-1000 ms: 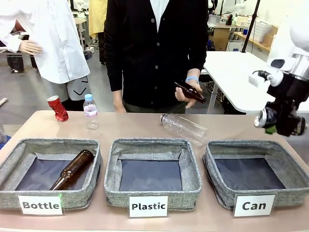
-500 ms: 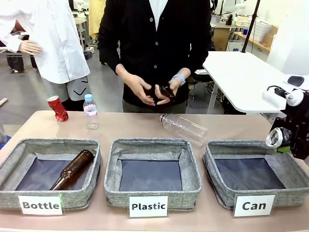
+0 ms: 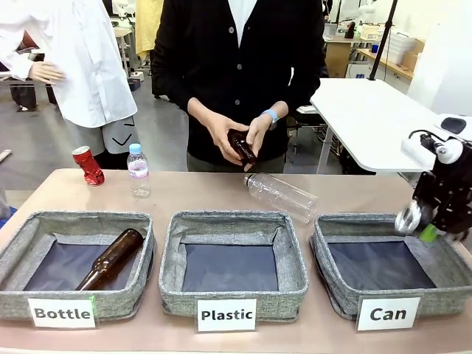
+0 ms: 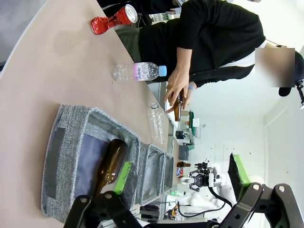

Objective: Sort the can waste into the basket.
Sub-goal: Pick up the can waste from the table and place it in the right Fabric basket.

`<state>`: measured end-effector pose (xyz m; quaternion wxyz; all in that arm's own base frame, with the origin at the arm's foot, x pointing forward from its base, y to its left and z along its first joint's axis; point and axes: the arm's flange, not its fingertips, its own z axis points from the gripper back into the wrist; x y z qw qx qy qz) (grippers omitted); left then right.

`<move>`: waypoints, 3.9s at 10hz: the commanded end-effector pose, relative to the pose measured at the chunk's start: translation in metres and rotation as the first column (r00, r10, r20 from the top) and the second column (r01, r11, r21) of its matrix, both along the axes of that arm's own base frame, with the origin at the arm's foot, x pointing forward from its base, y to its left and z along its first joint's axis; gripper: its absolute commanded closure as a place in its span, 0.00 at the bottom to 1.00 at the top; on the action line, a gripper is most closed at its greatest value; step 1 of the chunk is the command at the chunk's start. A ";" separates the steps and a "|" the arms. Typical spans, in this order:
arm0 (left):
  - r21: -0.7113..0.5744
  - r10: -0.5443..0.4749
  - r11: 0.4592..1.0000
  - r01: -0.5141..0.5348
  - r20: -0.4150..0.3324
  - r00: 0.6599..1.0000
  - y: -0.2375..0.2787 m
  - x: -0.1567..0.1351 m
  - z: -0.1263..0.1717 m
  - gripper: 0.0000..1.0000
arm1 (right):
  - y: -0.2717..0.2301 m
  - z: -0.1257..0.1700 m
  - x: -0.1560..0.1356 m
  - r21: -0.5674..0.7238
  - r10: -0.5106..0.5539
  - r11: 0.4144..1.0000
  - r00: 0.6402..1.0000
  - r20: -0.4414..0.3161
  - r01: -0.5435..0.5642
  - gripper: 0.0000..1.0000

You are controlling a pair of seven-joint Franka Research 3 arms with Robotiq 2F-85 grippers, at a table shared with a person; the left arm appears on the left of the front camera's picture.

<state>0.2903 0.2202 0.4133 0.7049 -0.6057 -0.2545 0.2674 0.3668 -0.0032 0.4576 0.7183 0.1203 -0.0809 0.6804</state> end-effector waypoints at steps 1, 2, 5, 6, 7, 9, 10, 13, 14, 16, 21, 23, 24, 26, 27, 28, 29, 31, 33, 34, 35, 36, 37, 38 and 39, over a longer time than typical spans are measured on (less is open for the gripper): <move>0.004 -0.012 1.000 0.012 0.014 1.000 0.000 -0.004 0.000 0.00 | -0.003 -0.007 0.000 0.029 -0.008 1.000 1.000 0.015 0.008 0.00; 0.004 -0.012 1.000 0.012 0.014 1.000 0.000 -0.004 0.000 0.00 | -0.004 -0.008 0.002 0.031 -0.011 0.999 1.000 0.010 0.011 0.13; 0.004 -0.012 1.000 0.012 0.014 1.000 0.000 -0.004 0.000 0.00 | -0.007 -0.007 0.011 0.078 -0.081 0.994 0.997 0.011 0.080 0.00; 0.004 -0.012 1.000 0.012 0.014 1.000 0.000 -0.004 0.000 0.00 | -0.012 -0.007 0.014 0.115 -0.151 0.982 0.989 -0.003 0.150 0.00; 0.004 -0.012 1.000 0.012 0.014 1.000 0.000 -0.004 0.000 0.00 | -0.019 -0.005 0.017 0.179 -0.223 0.957 0.973 -0.051 0.229 0.00; -0.049 -0.052 0.997 0.052 0.002 0.999 0.012 -0.020 0.039 0.00 | -0.040 0.022 0.016 0.555 -0.540 0.542 0.768 -0.344 0.631 0.00; -0.060 -0.086 0.995 0.084 -0.025 0.996 0.025 -0.033 0.062 0.00 | -0.061 0.030 0.008 0.637 -0.523 0.336 0.700 -0.487 0.694 0.00; -0.111 -0.219 0.971 0.210 -0.077 0.973 0.099 -0.072 0.104 0.00 | -0.128 0.026 -0.012 0.587 -0.417 -0.044 0.519 -0.746 0.809 0.00; -0.088 -0.191 0.979 0.184 -0.073 0.979 0.134 -0.091 0.112 0.00 | -0.148 0.019 -0.010 0.495 -0.351 -0.093 0.437 -0.828 0.864 0.00; -0.040 -0.094 0.995 0.093 -0.034 0.995 0.177 -0.114 0.125 0.00 | -0.118 0.031 -0.014 0.544 -0.444 0.486 0.730 -0.520 0.684 0.00; 0.003 -0.113 0.994 0.113 0.026 0.993 0.114 -0.075 0.100 0.00 | -0.118 0.031 -0.014 0.544 -0.444 0.486 0.730 -0.520 0.684 0.00; -0.045 -0.339 0.940 0.339 0.002 0.941 0.036 -0.044 0.067 0.00 | -0.118 0.031 -0.014 0.544 -0.444 0.486 0.730 -0.520 0.684 0.00; -0.069 -0.413 0.910 0.410 -0.048 0.909 0.004 -0.038 0.047 0.00 | -0.118 0.031 -0.014 0.544 -0.444 0.486 0.730 -0.520 0.684 0.00; -0.033 -0.457 0.889 0.456 -0.105 0.883 -0.044 -0.032 0.018 0.00 | -0.118 0.031 -0.014 0.544 -0.444 0.486 0.730 -0.520 0.684 0.00; -0.005 -0.427 0.903 0.430 -0.132 0.895 -0.060 -0.028 0.006 0.00 | -0.118 0.031 -0.014 0.544 -0.444 0.486 0.730 -0.520 0.684 0.00; 0.076 -0.395 0.908 0.413 -0.179 0.901 -0.069 -0.025 -0.006 0.00 | -0.118 0.031 -0.014 0.544 -0.444 0.486 0.730 -0.520 0.684 0.00; -0.067 -0.465 0.885 0.461 -0.122 0.877 -0.056 -0.024 0.005 0.00 | -0.118 0.031 -0.014 0.544 -0.444 0.486 0.730 -0.520 0.684 0.00; -0.067 -0.465 0.885 0.461 -0.122 0.877 -0.056 -0.024 0.005 0.00 | -0.118 0.031 -0.014 0.544 -0.444 0.486 0.730 -0.520 0.684 0.00; -0.067 -0.465 0.885 0.461 -0.122 0.877 -0.056 -0.024 0.005 0.00 | -0.118 0.031 -0.014 0.544 -0.444 0.486 0.730 -0.520 0.684 0.00; -0.067 -0.465 0.885 0.461 -0.122 0.877 -0.056 -0.024 0.005 0.00 | -0.118 0.031 -0.014 0.544 -0.444 0.486 0.730 -0.520 0.684 0.00; -0.067 -0.465 0.885 0.461 -0.122 0.877 -0.056 -0.024 0.005 0.00 | -0.118 0.031 -0.014 0.544 -0.444 0.486 0.730 -0.520 0.684 0.00; -0.067 -0.465 0.885 0.461 -0.122 0.877 -0.056 -0.024 0.005 0.00 | -0.118 0.031 -0.014 0.544 -0.444 0.486 0.730 -0.520 0.684 0.00; -0.067 -0.465 0.885 0.461 -0.122 0.877 -0.056 -0.024 0.005 0.00 | -0.118 0.031 -0.014 0.544 -0.444 0.486 0.730 -0.520 0.684 0.00; -0.067 -0.465 0.885 0.461 -0.122 0.877 -0.056 -0.024 0.005 0.00 | -0.118 0.031 -0.014 0.544 -0.444 0.486 0.730 -0.520 0.684 0.00; -0.067 -0.465 0.885 0.461 -0.122 0.877 -0.056 -0.024 0.005 0.00 | -0.118 0.031 -0.014 0.544 -0.444 0.486 0.730 -0.520 0.684 0.00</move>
